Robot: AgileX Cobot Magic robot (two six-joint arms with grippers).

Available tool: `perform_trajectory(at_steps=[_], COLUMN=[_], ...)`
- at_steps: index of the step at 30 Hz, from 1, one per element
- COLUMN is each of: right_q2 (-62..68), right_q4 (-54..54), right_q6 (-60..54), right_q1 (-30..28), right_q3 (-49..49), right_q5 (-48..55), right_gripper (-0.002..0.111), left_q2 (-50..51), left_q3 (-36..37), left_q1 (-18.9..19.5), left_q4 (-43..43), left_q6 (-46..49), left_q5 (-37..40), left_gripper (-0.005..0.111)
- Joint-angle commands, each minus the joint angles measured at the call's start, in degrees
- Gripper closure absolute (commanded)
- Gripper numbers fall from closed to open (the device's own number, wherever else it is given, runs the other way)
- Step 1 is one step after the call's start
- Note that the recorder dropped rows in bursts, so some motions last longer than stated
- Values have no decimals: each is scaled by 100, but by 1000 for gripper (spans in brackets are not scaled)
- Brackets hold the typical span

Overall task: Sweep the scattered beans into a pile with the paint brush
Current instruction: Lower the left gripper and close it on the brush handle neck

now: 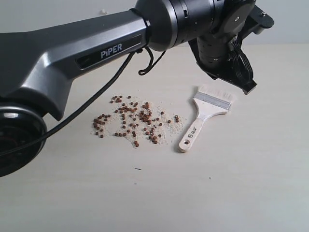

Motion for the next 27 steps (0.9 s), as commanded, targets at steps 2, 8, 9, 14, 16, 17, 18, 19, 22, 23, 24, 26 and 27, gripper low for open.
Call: perform_trajectory(at_steps=[2, 8, 9, 14, 16, 17, 18, 19, 22, 23, 24, 26, 27], right_q2=[7, 7, 7, 7, 7, 7, 7, 7, 7, 7, 7, 7, 7], right_q4=[-29, -29, -29, -29, -29, -29, -29, -29, -29, -29, -29, -29, -29], right_q6=[-9, -9, -9, -9, -9, -9, -9, -9, -9, -9, -9, -9, -9], right_q1=[-26, -26, -26, -26, -26, -26, -26, -26, -26, -26, -26, -26, -26], right_q3=[23, 23, 23, 23, 23, 23, 23, 23, 23, 23, 23, 23, 23], right_q5=[-3, -3, -3, -3, -3, -3, -3, -3, -3, -3, -3, -3, -3], right_gripper=[29, 29, 29, 29, 29, 29, 29, 29, 29, 29, 29, 29, 29], left_q2=[-47, 47, 118, 708, 917, 957, 1017, 1030, 1038, 1038, 1038, 1038, 1038], left_q3=[-1, -1, -1, -1, -1, -1, -1, -1, -1, -1, -1, -1, -1], left_q1=[-1, -1, -1, 36, 191, 262, 404, 504, 568, 542, 527, 433, 409], left_q4=[13, -336, -452, -495, -495, -507, -654, -847, -1097, -1182, -1197, -1205, -1205], left_q6=[-103, -327, -340, -454, -678, -739, -751, -751, -652, -544, -544, -533, -533], left_q5=[521, 205, 137, -230, -337, -349, -358, -358, -403, -416, -428, -440, -440], left_gripper=[69, 42, 42, 42, 42, 42, 42, 42, 42, 42, 42, 42, 42])
